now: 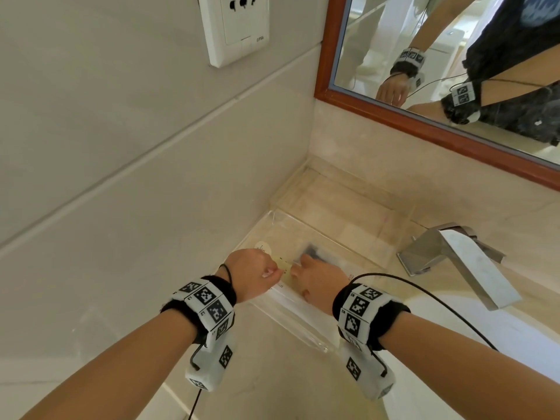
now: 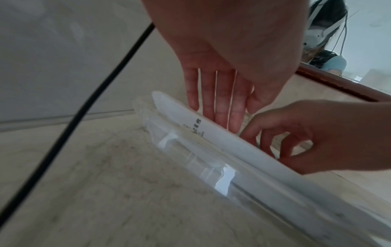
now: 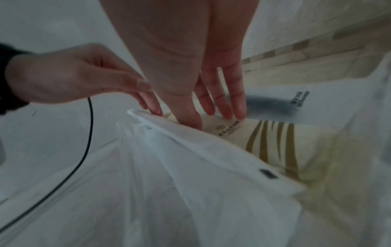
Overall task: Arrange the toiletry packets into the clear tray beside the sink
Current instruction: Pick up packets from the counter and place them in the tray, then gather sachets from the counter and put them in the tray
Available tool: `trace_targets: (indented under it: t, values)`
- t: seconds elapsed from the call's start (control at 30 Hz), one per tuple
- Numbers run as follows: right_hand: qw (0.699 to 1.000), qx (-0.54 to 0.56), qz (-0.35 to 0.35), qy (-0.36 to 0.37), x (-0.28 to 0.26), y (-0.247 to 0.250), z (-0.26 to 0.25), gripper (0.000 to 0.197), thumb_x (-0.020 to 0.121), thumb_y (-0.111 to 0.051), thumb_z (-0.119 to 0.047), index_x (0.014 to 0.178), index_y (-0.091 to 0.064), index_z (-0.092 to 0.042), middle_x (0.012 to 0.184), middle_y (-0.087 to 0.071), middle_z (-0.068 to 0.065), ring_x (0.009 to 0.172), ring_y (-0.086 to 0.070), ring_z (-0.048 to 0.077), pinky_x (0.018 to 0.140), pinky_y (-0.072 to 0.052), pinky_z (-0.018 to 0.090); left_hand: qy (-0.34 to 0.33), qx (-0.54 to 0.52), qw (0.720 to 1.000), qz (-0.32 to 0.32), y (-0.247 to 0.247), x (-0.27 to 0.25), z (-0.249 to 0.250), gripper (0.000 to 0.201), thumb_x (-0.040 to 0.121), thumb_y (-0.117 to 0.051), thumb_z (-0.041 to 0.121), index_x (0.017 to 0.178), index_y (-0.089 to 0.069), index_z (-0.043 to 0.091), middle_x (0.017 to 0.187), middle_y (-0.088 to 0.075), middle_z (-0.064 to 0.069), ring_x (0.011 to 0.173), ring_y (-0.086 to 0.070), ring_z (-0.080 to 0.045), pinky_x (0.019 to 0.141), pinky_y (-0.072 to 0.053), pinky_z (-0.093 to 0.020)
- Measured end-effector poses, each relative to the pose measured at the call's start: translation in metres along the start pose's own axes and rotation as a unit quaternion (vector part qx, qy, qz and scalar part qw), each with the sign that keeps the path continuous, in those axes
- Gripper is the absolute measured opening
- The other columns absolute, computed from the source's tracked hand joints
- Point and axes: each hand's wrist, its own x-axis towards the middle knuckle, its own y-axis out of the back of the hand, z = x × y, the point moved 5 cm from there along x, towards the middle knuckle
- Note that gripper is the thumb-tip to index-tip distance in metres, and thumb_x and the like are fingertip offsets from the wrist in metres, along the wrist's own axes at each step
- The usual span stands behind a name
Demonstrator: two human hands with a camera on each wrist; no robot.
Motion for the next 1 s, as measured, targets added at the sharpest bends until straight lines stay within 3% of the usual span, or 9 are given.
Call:
trace_targets:
  t: [0.07,0.13,0.27,0.37,0.47,0.53,0.7,1.0]
  values:
    - [1.000,-0.010,-0.008,0.002,-0.001,-0.002,-0.002,0.047,0.091,-0.055,-0.009,0.136,-0.039,-0.012,0.131,-0.042,0.013,0.106,-0.060,0.028,0.086,-0.055,0.038,0.010,-0.015,1.000,0.001,0.002,0.002,0.000,0.056,0.082,-0.028,0.049,0.085,-0.073,0.014,0.088,-0.073,-0.003,0.083,-0.065,-0.020,0.066,-0.048,-0.027]
    - [1.000,-0.014,-0.010,-0.005,-0.002,0.002,0.000,0.044,0.091,-0.055,-0.009,0.133,-0.041,-0.011,0.133,-0.041,0.013,0.104,-0.061,0.028,0.084,-0.056,0.037,0.017,-0.039,0.999,0.003,0.006,0.006,0.001,0.059,0.078,-0.027,0.050,0.085,-0.072,0.014,0.088,-0.074,-0.004,0.083,-0.067,-0.021,0.072,-0.055,-0.034]
    - [1.000,-0.005,0.002,-0.023,-0.004,0.018,0.007,0.035,0.093,-0.048,-0.005,0.128,-0.045,-0.010,0.132,-0.040,0.012,0.098,-0.061,0.028,0.074,-0.049,0.032,0.026,-0.037,0.999,0.008,0.016,0.010,0.011,0.037,0.088,-0.040,0.033,0.086,-0.070,0.012,0.087,-0.072,-0.006,0.083,-0.066,-0.025,0.076,-0.055,-0.038]
    - [0.999,0.002,0.013,-0.034,-0.010,0.030,0.014,0.030,0.093,-0.047,-0.004,0.123,-0.048,-0.010,0.124,-0.045,0.009,0.085,-0.058,0.025,0.071,-0.050,0.031,0.025,-0.032,0.999,0.021,0.024,0.014,0.021,0.029,0.092,-0.043,0.025,0.099,-0.070,0.018,0.097,-0.073,-0.004,0.089,-0.067,-0.023,0.081,-0.055,-0.038]
    - [0.999,0.013,0.029,-0.043,-0.020,0.037,0.022,0.034,0.094,-0.047,-0.007,0.127,-0.049,-0.012,0.122,-0.050,0.008,0.101,-0.062,0.029,0.082,-0.053,0.036,0.019,-0.029,0.999,0.021,0.028,0.016,0.031,0.028,0.093,-0.044,0.024,0.105,-0.069,0.020,0.104,-0.071,-0.003,0.094,-0.066,-0.022,0.084,-0.054,-0.034]
    - [0.998,0.014,0.047,-0.046,-0.029,0.041,0.027,0.033,0.096,-0.045,-0.011,0.128,-0.049,-0.014,0.121,-0.054,0.008,0.105,-0.060,0.029,0.080,-0.050,0.035,0.010,-0.022,1.000,0.019,0.030,0.017,0.038,0.027,0.093,-0.045,0.024,0.106,-0.069,0.021,0.106,-0.070,-0.003,0.096,-0.065,-0.022,0.085,-0.053,-0.033]
    - [0.994,0.031,0.083,-0.068,-0.068,0.037,0.051,0.030,0.095,-0.046,-0.020,0.124,-0.051,-0.012,0.117,-0.057,0.009,0.101,-0.062,0.030,0.079,-0.051,0.038,-0.028,-0.011,0.999,0.014,0.032,0.022,0.081,0.024,0.091,-0.050,0.025,0.105,-0.069,0.023,0.108,-0.070,0.000,0.098,-0.064,-0.020,0.088,-0.052,-0.033]
    - [0.987,0.065,0.107,-0.096,-0.164,-0.007,0.097,0.034,0.092,-0.048,-0.011,0.126,-0.049,-0.012,0.123,-0.055,0.010,0.108,-0.059,0.031,0.082,-0.049,0.037,-0.066,0.040,0.997,0.008,0.003,0.008,0.189,0.023,0.090,-0.049,0.023,0.106,-0.066,0.028,0.106,-0.067,0.007,0.100,-0.062,-0.016,0.089,-0.049,-0.030]
